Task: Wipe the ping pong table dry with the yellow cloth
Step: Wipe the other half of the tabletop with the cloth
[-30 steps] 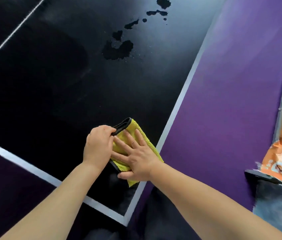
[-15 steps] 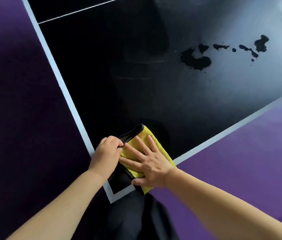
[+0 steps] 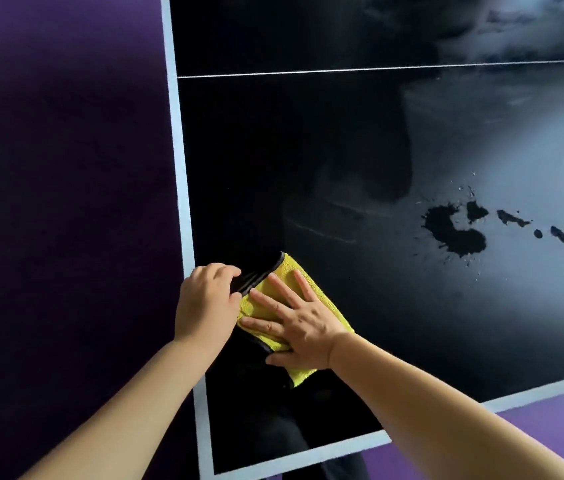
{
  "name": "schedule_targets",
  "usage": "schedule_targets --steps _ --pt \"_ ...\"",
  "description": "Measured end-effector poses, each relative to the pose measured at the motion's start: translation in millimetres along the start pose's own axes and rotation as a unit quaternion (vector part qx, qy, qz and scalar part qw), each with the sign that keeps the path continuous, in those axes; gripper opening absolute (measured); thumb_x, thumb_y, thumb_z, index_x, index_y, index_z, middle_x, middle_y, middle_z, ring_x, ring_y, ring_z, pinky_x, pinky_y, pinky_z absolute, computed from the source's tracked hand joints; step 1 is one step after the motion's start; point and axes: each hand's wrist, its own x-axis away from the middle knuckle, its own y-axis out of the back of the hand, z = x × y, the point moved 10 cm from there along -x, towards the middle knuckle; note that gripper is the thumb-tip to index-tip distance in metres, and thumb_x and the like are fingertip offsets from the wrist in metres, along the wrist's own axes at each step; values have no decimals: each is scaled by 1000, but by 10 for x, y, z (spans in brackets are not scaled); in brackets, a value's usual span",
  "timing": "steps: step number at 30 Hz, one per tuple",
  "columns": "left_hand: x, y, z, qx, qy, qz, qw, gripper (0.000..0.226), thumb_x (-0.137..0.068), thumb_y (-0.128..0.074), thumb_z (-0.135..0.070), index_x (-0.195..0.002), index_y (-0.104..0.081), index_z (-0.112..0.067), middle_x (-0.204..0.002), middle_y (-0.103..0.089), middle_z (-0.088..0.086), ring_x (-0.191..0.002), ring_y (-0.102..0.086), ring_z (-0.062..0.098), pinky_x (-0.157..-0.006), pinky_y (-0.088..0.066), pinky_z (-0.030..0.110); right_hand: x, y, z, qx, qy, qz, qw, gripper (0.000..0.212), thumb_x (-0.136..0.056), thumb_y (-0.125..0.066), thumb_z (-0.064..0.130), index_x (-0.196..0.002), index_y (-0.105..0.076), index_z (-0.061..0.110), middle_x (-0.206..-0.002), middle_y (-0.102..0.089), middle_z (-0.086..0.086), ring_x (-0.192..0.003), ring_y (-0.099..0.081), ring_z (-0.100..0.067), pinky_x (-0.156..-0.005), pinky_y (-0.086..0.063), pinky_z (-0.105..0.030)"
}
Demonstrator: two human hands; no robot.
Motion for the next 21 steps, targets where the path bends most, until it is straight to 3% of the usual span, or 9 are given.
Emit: schedule_targets --steps 6,13,18,21 --pt "-314 4 3 -25 49 -45 997 45 -75 -74 -16 -117 -59 -16 -119 -59 1 -112 -52 23 -93 -41 38 -554 324 -711 8 2 -35 999 74 -85 -25 74 -152 -11 47 -165 -9 1 -150 11 -33 -116 9 -62" --pt "-740 -246 -245 -74 92 -62 991 62 -64 -84 -26 -118 -60 -7 -120 -60 10 -114 -54 31 -92 -44 45 -1222 592 -1647 42 -8 -41 998 73 -85 -14 77 -151 2 51 -165 7 4 -150 17 -31 -118 8 -58" --pt "-1035 -503 -609 -120 125 -60 983 70 -57 -87 -36 -116 -61 -8 -124 -59 10 -118 -51 31 -95 -43 48 -1563 770 -2321 36 2 -54 998 68 -91 -17 71 -151 7 49 -165 11 6 -149 20 -28 -119 9 -55" --pt "-1120 -580 -790 -139 148 -89 975 68 -63 -81 -39 -121 -60 -8 -129 -56 10 -122 -48 30 -98 -39 48 -1643 835 -2684 34 9 -63 997 65 -96 -19 64 -152 8 46 -165 11 6 -150 18 -25 -120 9 -51"
